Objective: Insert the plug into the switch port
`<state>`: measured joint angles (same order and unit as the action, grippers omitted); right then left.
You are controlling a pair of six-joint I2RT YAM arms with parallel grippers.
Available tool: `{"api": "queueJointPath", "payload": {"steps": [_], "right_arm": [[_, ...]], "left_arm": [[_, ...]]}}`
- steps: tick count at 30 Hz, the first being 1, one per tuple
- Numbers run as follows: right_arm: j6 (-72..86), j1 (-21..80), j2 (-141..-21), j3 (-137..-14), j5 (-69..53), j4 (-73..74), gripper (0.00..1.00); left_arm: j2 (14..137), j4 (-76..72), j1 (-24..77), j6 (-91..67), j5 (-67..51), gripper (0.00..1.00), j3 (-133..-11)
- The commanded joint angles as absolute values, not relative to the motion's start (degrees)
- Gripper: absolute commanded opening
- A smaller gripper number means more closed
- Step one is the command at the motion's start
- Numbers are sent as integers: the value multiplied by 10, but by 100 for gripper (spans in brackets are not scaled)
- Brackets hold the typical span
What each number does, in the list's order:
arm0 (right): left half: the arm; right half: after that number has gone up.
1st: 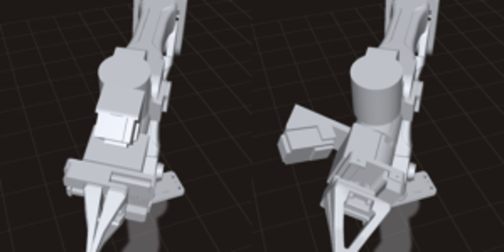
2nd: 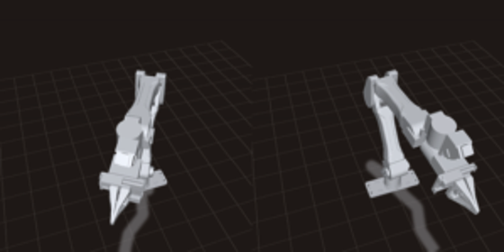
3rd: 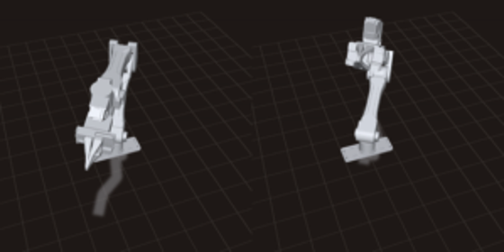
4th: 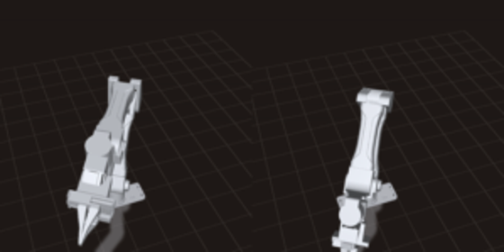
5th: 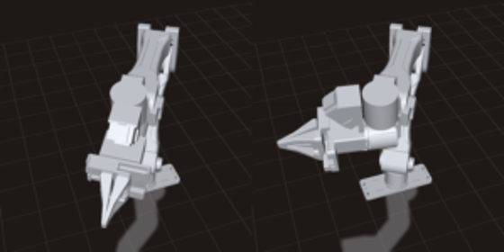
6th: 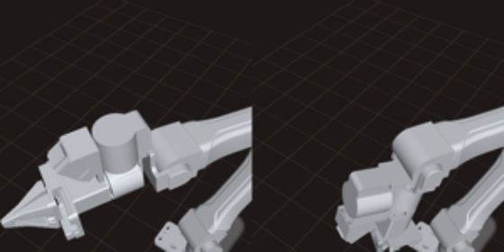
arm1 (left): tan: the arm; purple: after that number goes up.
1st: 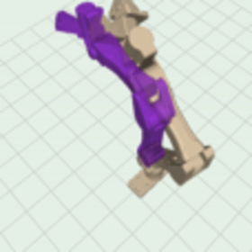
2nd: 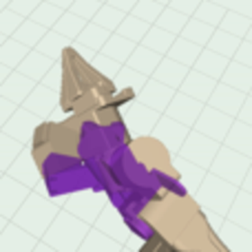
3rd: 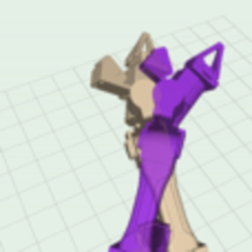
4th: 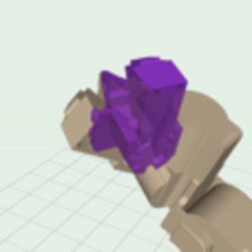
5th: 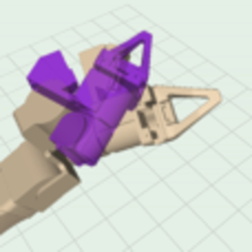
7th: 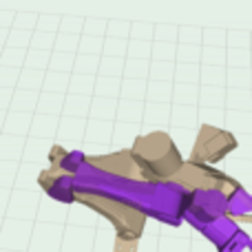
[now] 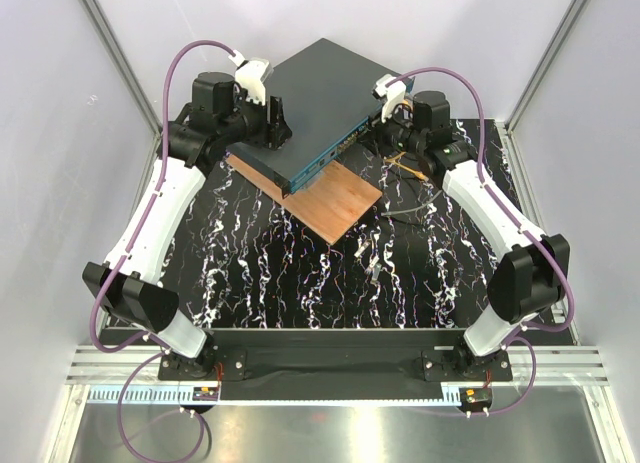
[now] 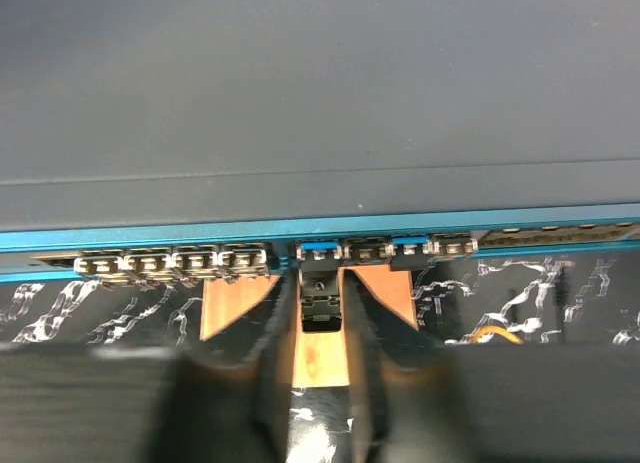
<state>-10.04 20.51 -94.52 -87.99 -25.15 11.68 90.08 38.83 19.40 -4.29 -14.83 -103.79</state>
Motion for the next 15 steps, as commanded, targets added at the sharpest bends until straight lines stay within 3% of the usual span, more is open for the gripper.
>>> {"api": "queueJointPath", "payload": {"steps": [1, 2, 5, 11, 15], "right_arm": [[-123, 215, -931, -892, -245, 100, 36], [-129, 215, -924, -889, -242, 105, 42], [-139, 215, -914, -880, -234, 118, 44], [-146, 208, -902, -867, -233, 133, 59], [-149, 200, -895, -867, -240, 144, 60]], "left_arm": [[900, 384, 190, -36, -161, 61, -1042], [900, 383, 190, -36, -161, 61, -1041], [900, 383, 189, -37, -163, 61, -1041], [898, 382, 189, -39, -164, 61, -1042], [898, 382, 190, -38, -163, 61, -1042]]}}
